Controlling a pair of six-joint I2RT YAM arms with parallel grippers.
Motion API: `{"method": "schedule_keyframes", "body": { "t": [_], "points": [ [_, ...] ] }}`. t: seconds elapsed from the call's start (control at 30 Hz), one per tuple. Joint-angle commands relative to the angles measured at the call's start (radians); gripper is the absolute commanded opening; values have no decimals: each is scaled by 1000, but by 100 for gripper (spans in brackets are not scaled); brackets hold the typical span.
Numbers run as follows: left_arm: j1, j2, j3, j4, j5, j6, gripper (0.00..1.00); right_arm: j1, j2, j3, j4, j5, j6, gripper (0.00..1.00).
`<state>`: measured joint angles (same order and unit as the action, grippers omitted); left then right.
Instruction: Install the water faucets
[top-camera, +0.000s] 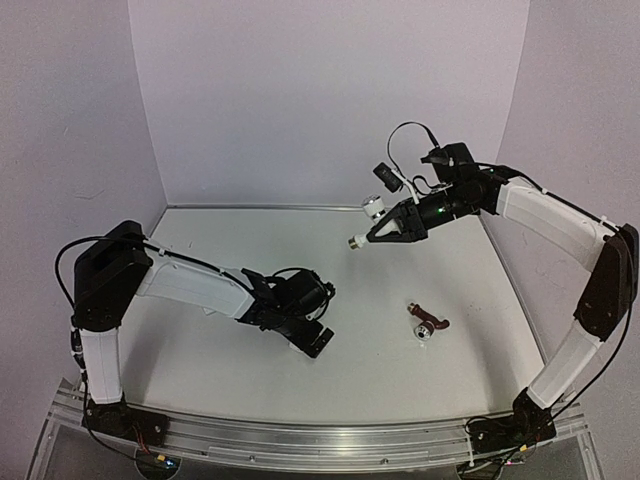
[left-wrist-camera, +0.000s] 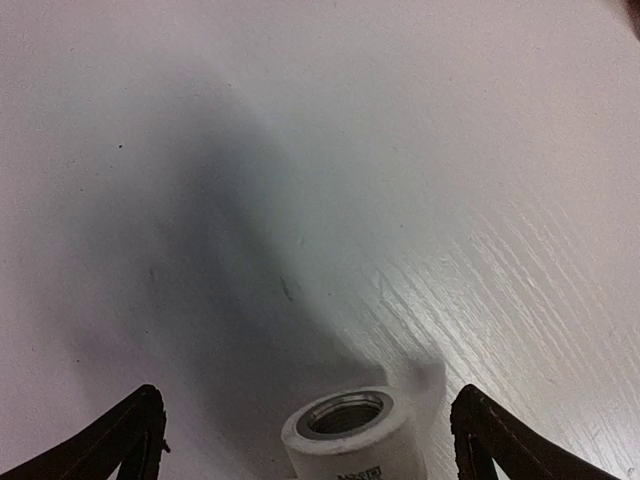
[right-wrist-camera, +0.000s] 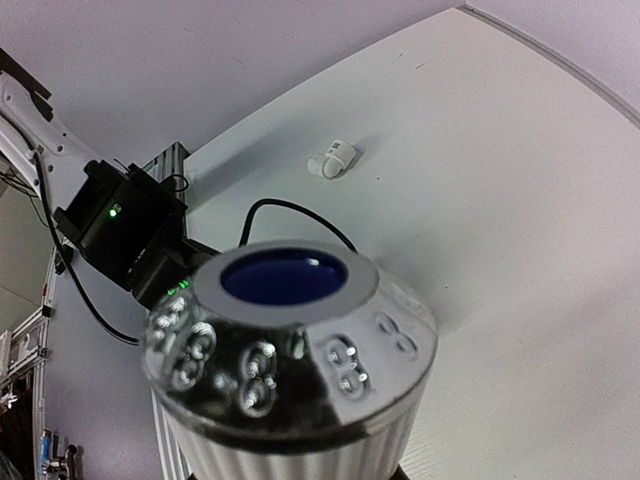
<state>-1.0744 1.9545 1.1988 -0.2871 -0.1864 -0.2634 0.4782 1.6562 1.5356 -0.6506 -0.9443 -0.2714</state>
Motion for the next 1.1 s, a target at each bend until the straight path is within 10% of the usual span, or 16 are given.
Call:
{"method": "schedule_keyframes", "body": {
  "t": [0.0, 0.63, 1.07],
  "points": [
    [10, 30, 85, -129, -89, -36, 100, -4, -46, 6, 33, -34, 13, 0],
    [180, -85, 19, -182, 30, -277, 84, -3, -39, 11, 35, -48, 26, 0],
    [110, -104, 72, -223, 70, -391, 100, -3, -58, 0, 35, -57, 21, 0]
  ]
}}
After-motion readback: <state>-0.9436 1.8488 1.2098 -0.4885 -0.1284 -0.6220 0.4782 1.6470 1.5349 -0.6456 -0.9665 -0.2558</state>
